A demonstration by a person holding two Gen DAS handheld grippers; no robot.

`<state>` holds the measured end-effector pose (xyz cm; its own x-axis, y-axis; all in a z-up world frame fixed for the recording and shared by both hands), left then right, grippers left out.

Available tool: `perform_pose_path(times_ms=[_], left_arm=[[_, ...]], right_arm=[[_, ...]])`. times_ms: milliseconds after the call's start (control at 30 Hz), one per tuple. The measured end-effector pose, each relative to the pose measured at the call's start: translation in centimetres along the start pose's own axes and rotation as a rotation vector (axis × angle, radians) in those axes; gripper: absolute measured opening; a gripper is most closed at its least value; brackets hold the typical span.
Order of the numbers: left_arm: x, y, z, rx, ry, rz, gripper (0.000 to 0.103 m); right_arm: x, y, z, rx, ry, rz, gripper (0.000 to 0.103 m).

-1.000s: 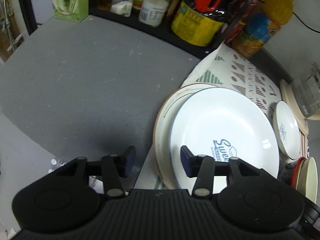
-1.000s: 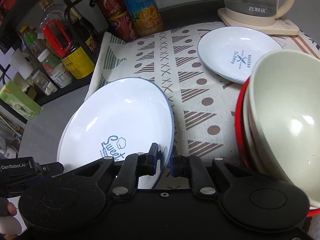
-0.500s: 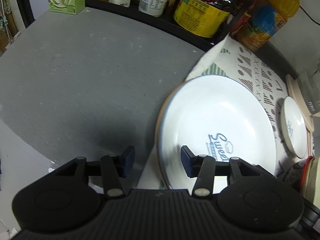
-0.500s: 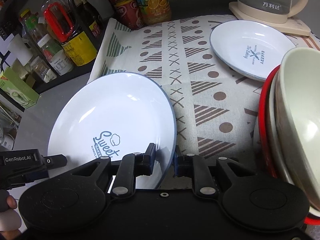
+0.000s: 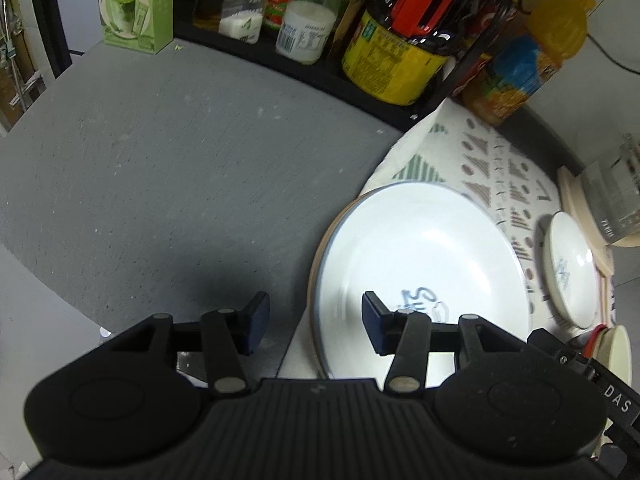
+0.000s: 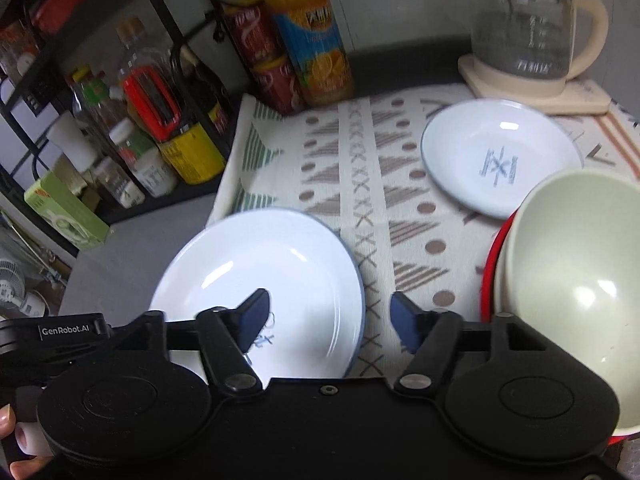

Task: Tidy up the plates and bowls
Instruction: 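Move both tools to the white 'BAKERY' plate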

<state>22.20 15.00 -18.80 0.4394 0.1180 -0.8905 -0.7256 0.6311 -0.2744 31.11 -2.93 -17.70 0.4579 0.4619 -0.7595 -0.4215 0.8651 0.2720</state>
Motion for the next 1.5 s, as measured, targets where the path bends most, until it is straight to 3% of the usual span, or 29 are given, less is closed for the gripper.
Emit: perform_pose_path(times_ms=[67, 133, 333, 600, 933, 1267, 1500], left_arm=[[-0.6, -0.2, 0.2, -0.001, -0.005, -0.013, 0.051], [-1.1, -0.6, 0.3, -0.006, -0.013, -0.026, 0.064], [-2.4, -2.1, 1.0, -0.003, -0.044, -0.060, 0.079], [-2.7, -6.0, 1.3, 0.063, -0.079, -0.150, 0.088], [-1.1, -12.3, 1.5, 0.133, -0.077, -0.214, 0.088], [1.0, -17.0, 2.0, 0.161, -0.030, -0.264, 0.088], [3.3, -20.1, 2.4, 0.172, -0.001, -0.295, 0.087]], right_arm=[[-1.0, 0.1, 0.4, -0.006, -0.029, 0.001, 0.074], [-1.9, 0.1, 0.8, -0.016, -0.062, 0.000, 0.088], [-4.5, -0.5, 2.4, -0.026, -0.148, -0.022, 0.103], [-6.5, -4.0, 3.6, 0.024, -0.203, -0.084, 0.103], [-7.5, -9.9, 5.5, 0.118, -0.238, -0.141, 0.103], [-5.9, -14.9, 7.8, 0.197, -0.168, -0.145, 0.102], [-3.3, -17.8, 9.5, 0.211, -0.080, -0.116, 0.087]])
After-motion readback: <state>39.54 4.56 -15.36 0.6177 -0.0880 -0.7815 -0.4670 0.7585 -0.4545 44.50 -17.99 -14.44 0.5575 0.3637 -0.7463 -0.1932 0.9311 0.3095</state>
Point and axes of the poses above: each gripper's, at about its wrist camera, not at the fingertips, and x roughly the way its jaws point, y to its left, z to its top, the point moved 2 cm from there along x, roughly the way its jaws point
